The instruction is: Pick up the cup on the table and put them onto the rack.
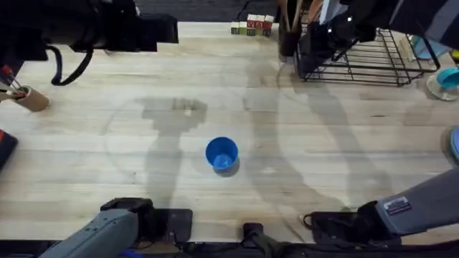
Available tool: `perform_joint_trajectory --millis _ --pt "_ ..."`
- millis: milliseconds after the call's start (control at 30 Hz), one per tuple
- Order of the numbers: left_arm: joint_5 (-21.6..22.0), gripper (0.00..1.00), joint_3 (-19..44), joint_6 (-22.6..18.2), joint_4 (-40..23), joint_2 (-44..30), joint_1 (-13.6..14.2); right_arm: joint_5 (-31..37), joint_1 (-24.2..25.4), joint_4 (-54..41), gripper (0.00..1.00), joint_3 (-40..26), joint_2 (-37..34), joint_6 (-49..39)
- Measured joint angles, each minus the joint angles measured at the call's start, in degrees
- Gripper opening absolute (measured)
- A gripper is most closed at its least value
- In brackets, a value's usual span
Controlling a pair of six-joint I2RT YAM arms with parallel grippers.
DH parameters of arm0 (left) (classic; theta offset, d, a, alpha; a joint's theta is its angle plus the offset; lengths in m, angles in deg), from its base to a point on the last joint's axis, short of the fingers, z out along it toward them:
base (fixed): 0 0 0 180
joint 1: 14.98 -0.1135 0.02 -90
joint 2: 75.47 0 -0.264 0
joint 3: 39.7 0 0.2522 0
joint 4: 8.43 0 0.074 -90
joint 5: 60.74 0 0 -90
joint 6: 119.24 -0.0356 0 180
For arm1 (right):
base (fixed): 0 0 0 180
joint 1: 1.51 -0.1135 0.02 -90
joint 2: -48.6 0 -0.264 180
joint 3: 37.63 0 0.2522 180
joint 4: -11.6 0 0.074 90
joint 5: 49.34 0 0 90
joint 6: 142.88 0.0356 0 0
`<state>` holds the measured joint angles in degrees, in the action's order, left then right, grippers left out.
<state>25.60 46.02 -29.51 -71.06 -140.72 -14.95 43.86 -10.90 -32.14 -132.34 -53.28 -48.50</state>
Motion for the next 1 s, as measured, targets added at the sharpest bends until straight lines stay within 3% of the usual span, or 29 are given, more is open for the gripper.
perform_joint_trajectory --millis 67,700,1000 --pt "0.0 0.994 0.0 0.0 0.0 0.0 0.0 0.3 -0.2 0.0 0.139 0.0 0.0 0.1" --pt "0.0 0.993 0.0 0.0 0.0 0.0 0.0 1.3 -0.1 0.1 0.338 0.0 0.0 0.2" --pt "0.0 0.993 0.0 0.0 0.0 0.0 0.0 1.3 -0.1 0.2 0.346 0.0 0.0 0.1"
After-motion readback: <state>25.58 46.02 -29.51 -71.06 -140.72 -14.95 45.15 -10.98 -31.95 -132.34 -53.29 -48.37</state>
